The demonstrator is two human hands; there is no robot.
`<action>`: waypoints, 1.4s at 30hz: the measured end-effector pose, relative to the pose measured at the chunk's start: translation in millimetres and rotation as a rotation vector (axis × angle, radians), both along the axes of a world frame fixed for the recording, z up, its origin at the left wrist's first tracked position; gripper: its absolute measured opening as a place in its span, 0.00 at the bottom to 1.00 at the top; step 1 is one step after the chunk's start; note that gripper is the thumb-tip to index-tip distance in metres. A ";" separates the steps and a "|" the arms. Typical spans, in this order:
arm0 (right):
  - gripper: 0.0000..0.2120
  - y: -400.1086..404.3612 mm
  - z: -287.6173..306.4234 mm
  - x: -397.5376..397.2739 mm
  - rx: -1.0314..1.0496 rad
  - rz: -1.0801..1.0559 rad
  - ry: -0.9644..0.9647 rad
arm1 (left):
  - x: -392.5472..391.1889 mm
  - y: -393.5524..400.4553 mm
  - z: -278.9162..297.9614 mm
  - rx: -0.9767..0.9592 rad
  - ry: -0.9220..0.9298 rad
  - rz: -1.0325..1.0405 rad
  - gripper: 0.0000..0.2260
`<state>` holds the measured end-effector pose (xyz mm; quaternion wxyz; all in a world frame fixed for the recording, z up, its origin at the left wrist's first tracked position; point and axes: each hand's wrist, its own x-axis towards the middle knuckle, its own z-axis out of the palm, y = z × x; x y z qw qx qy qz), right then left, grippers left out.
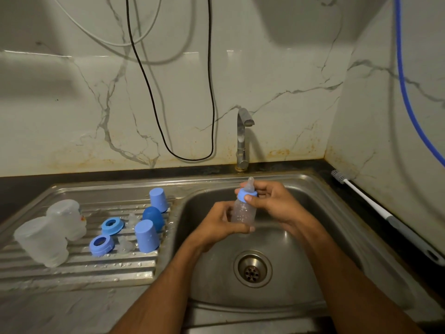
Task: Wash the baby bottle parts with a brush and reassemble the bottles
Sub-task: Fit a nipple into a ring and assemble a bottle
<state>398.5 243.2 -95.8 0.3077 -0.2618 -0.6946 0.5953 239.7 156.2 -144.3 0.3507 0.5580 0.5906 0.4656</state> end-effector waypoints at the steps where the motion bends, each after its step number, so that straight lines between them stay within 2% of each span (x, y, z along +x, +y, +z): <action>1: 0.18 2.5 -0.6 5.5 -0.057 0.077 0.024 | -1.8 -2.1 1.6 -0.017 -0.048 -0.068 0.23; 3: 0.17 1.7 -1.6 7.7 -0.085 0.095 0.058 | -0.7 -2.1 3.4 -0.011 -0.083 -0.087 0.22; 5: 0.17 -4.7 -1.9 0.0 -0.004 -0.048 0.067 | 3.8 0.6 3.1 0.030 -0.080 -0.008 0.20; 8: 0.17 -14.0 -0.9 -18.4 0.083 -0.245 0.068 | 11.1 2.9 2.1 0.103 -0.001 0.130 0.20; 11: 0.18 -15.9 -2.6 -26.8 0.121 -0.325 0.060 | 18.8 1.2 5.5 0.155 0.099 0.267 0.20; 18: 0.20 -30.9 -0.4 -22.6 0.248 -0.252 0.045 | 15.9 -6.2 5.3 0.166 0.251 0.421 0.23; 23: 0.15 -37.3 4.3 -27.9 0.288 -0.214 0.049 | 4.3 -24.7 27.6 0.284 0.260 0.515 0.22; 27: 0.15 -38.2 0.5 -43.3 0.360 -0.193 -0.043 | -19.5 -38.1 49.4 0.326 0.222 0.605 0.21; 36: 0.17 -56.7 -4.1 -120.3 0.491 -0.100 -0.254 | -118.2 -98.1 59.0 0.275 0.233 0.878 0.24; 42: 0.18 -63.9 2.4 -177.0 0.583 -0.085 -0.329 | -158.2 -116.7 53.6 0.275 0.229 0.945 0.24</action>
